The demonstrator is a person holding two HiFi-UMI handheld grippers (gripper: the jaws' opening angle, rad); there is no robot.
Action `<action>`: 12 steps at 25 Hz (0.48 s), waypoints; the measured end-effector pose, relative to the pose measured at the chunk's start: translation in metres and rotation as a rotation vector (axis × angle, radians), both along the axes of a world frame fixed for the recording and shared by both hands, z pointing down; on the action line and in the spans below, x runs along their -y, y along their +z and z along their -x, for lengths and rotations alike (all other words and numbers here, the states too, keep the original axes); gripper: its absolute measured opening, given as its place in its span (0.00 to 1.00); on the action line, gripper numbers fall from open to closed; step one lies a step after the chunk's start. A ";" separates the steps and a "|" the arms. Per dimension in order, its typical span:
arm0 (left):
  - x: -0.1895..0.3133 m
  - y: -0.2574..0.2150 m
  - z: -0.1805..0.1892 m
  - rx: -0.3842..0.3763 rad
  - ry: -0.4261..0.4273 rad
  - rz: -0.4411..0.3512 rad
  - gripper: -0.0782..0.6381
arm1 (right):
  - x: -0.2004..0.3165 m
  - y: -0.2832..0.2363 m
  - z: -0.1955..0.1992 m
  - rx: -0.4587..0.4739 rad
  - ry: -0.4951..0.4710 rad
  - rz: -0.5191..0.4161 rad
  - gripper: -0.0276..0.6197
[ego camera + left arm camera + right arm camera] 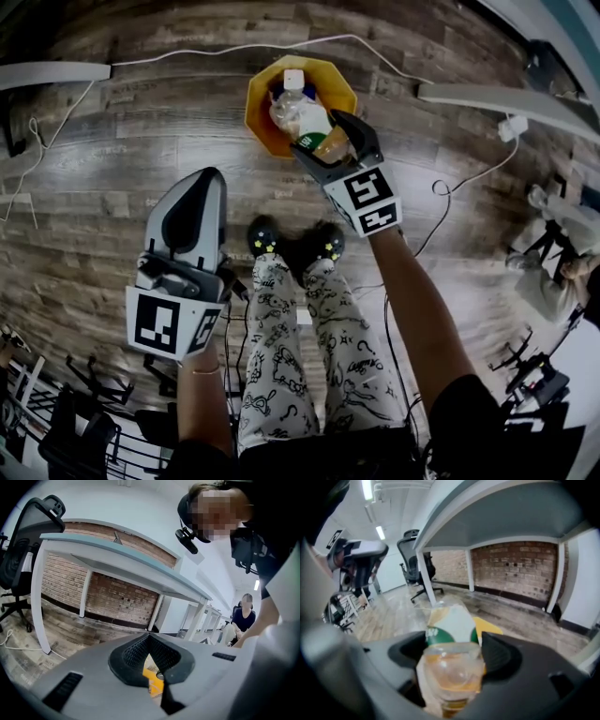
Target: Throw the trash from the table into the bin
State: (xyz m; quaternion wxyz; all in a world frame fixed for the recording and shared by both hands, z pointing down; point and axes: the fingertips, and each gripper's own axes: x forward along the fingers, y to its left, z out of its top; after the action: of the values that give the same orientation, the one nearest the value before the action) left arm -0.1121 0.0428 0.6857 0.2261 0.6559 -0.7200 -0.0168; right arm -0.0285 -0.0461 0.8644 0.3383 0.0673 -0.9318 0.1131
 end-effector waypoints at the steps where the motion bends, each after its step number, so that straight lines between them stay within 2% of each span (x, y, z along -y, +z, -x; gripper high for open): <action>1: 0.000 -0.001 -0.001 0.003 0.005 -0.001 0.12 | 0.001 0.002 -0.001 -0.005 0.017 0.013 0.62; 4: -0.002 -0.002 -0.003 0.020 0.025 0.005 0.12 | 0.002 0.007 -0.004 -0.020 0.039 0.033 0.62; 8: -0.007 -0.004 0.001 0.035 0.030 0.015 0.12 | -0.006 0.008 0.002 -0.023 -0.018 0.010 0.62; 12: -0.009 -0.008 0.004 0.046 0.035 0.017 0.12 | -0.006 -0.002 0.006 -0.013 -0.018 0.007 0.62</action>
State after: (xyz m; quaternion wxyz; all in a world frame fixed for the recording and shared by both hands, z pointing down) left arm -0.1165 0.0514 0.6777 0.2154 0.6666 -0.7136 0.0082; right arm -0.0348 -0.0403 0.8624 0.3458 0.0582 -0.9297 0.1130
